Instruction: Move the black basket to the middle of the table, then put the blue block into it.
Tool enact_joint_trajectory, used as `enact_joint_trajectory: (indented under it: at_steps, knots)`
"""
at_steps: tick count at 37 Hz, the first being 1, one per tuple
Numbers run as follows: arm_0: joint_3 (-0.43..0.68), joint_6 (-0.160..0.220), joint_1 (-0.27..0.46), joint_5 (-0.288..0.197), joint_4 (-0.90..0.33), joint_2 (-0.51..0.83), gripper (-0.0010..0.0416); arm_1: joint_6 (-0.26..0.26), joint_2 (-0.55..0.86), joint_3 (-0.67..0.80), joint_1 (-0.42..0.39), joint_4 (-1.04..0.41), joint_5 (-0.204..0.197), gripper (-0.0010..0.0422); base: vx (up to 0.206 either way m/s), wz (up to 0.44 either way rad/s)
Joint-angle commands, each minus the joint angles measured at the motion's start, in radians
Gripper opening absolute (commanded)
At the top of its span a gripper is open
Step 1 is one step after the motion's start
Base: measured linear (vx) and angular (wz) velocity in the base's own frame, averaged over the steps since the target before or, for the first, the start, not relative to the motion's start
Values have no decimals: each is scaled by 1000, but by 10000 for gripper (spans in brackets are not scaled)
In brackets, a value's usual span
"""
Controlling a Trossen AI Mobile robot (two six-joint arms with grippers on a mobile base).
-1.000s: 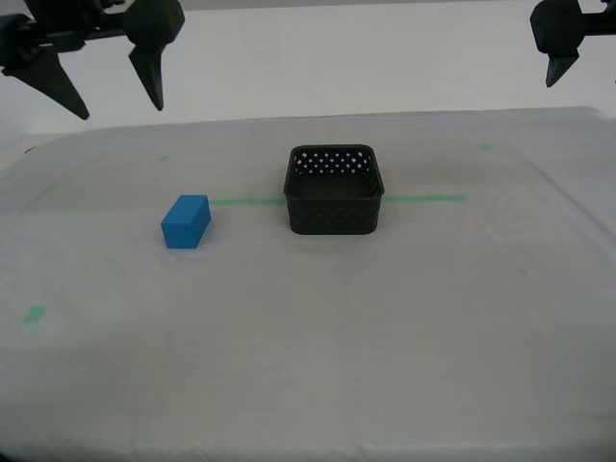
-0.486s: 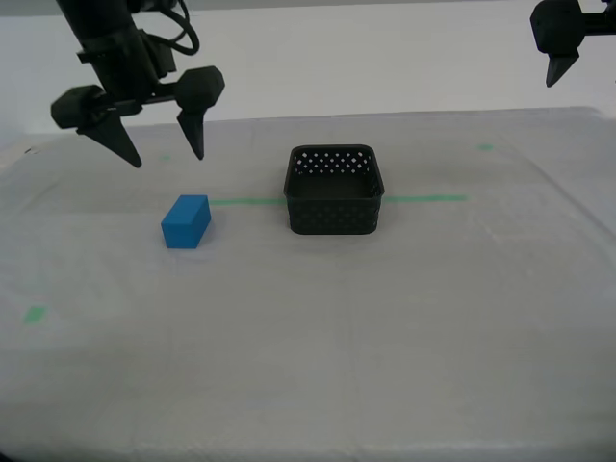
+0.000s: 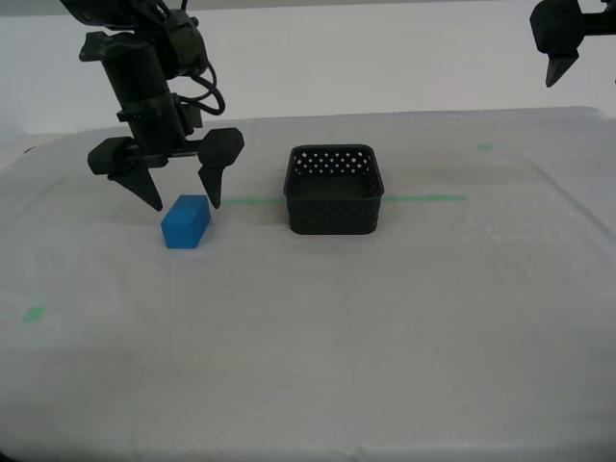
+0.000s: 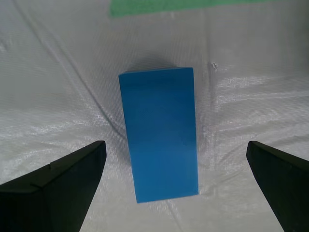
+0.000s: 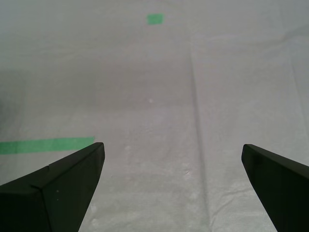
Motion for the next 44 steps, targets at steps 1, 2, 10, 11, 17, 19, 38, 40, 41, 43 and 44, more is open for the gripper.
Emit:
enact_joint_trajectory:
  at_steps: [1, 2, 10, 11, 17, 19, 38, 40, 41, 43, 44]
  knots:
    - [1, -2, 0, -1, 2, -1, 398, 7, 10, -2, -1, 16, -2, 401, 0, 0]
    - [1, -2, 0, -1, 2, -1, 399, 8, 10, -3, -1, 21, -4, 401, 0, 0]
    - [1, -2, 0, -1, 8, -1, 398, 8, 17, -36, -1, 88, -5, 401, 0, 0]
    - [1, -2, 0, -1, 9, -1, 399, 8, 17, -40, -1, 92, -7, 401, 0, 0]
    - [1, -2, 0, -1, 12, -1, 399, 8, 17, -61, -1, 128, -8, 401, 0, 0]
    - [1, -2, 0, -1, 13, -1, 398, 8, 17, -67, -1, 140, -10, 401, 0, 0]
    - [1, -2, 0, -1, 15, -1, 399, -1, 17, -113, -1, 249, -37, 401, 0, 0]
    - [1, -2, 0, -1, 15, -1, 399, -1, 17, -113, -1, 249, -38, 400, 0, 0]
    - [1, -2, 0, -1, 15, -1, 398, -2, 17, -113, -1, 249, -37, 401, 0, 0]
    - [1, -2, 0, -1, 15, -1, 399, -4, 17, -113, -1, 248, -37, 400, 0, 0]
    - [1, -2, 0, -1, 15, -1, 399, -4, 17, -113, -1, 248, -37, 400, 0, 0]
